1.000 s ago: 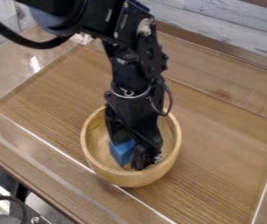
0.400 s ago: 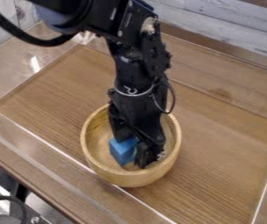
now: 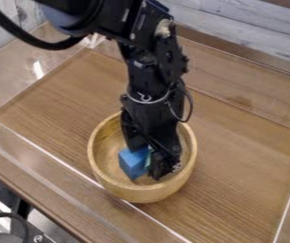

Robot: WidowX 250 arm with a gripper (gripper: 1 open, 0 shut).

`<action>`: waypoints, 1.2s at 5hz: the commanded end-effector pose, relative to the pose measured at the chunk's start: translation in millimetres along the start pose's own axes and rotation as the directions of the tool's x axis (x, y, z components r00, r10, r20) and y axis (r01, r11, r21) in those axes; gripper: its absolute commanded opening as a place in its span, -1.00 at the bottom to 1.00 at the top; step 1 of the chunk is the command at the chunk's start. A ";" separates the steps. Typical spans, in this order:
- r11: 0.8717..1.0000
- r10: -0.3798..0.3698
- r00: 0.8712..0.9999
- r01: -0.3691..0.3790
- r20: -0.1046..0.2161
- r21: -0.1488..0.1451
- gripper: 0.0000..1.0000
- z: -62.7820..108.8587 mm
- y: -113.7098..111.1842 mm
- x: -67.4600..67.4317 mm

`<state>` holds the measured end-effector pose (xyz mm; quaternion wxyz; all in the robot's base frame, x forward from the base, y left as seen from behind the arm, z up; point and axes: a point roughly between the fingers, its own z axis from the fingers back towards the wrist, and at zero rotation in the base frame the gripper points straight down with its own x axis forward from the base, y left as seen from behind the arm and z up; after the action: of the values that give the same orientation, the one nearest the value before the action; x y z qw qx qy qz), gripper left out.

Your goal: Remove the green marker from inside the brown bowl and put it on the table

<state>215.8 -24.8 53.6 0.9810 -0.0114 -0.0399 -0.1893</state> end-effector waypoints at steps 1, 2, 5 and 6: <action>1.000 -0.017 1.000 0.017 0.013 -0.001 -1.00 -1.8 -0.9 3.1; 1.000 -0.019 1.000 0.019 0.010 0.000 -1.00 1.3 -1.5 3.1; 1.000 -0.030 1.000 0.030 -0.006 0.004 -1.00 16.5 -4.4 2.7; 1.000 -0.031 0.999 0.031 -0.010 0.006 -1.00 21.4 -5.3 2.6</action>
<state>206.3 -27.2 64.7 0.9799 -0.0097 -0.0102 -0.1990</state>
